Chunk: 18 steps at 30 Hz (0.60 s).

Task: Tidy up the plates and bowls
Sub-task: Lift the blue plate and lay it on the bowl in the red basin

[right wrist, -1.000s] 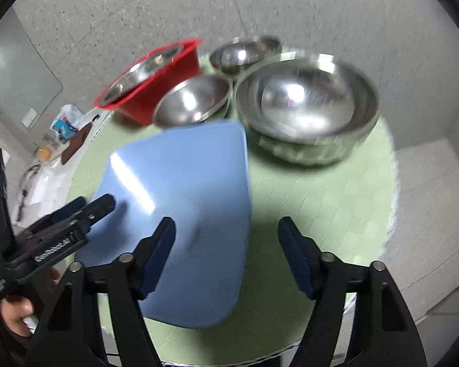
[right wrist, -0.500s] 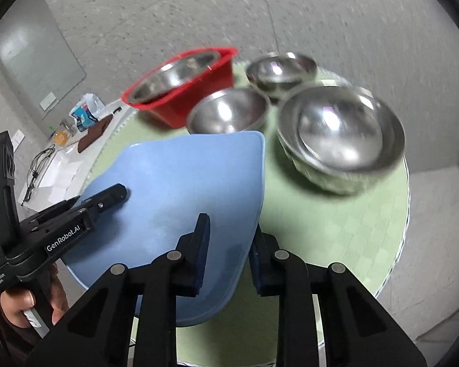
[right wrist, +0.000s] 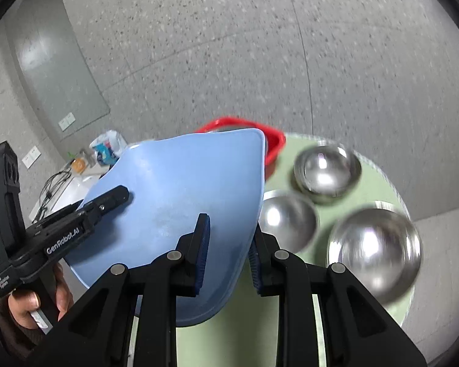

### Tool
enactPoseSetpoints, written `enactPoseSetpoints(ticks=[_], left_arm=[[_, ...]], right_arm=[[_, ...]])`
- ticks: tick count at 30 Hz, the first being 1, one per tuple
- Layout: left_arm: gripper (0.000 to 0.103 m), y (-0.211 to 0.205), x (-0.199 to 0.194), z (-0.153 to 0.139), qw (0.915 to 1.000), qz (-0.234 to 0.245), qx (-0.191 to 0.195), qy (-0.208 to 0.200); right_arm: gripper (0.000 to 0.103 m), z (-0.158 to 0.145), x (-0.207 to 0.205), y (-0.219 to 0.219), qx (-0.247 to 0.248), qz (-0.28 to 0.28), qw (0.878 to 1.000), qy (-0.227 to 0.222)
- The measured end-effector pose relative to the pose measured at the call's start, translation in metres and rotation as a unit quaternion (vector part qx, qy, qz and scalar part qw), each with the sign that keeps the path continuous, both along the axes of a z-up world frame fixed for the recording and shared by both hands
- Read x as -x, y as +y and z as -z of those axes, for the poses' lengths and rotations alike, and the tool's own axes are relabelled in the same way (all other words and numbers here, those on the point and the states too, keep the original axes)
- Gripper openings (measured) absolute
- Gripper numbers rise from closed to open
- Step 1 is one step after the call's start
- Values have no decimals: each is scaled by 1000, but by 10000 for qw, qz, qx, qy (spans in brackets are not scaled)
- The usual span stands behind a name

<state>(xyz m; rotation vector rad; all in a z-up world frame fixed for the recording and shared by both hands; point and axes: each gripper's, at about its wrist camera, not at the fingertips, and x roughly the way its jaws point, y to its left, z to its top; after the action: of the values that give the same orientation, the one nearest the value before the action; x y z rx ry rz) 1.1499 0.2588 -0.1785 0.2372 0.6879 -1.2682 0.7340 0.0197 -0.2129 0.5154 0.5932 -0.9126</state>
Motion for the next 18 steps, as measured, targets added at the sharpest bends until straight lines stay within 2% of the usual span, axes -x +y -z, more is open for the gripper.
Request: enactPoseSetpoints(ticks=[6, 13, 18], left_arm=[[15, -64, -38, 19, 9999, -44, -161, 26], [15, -132, -82, 55, 9978, -197, -623, 59], [16, -164, -96, 77, 9958, -227, -885, 43]], right_arm=[[24, 5, -39, -58, 68, 89, 9998, 185], [24, 35, -75, -114, -155, 177, 9985, 504], [24, 58, -91, -136, -347, 231, 9959, 800]])
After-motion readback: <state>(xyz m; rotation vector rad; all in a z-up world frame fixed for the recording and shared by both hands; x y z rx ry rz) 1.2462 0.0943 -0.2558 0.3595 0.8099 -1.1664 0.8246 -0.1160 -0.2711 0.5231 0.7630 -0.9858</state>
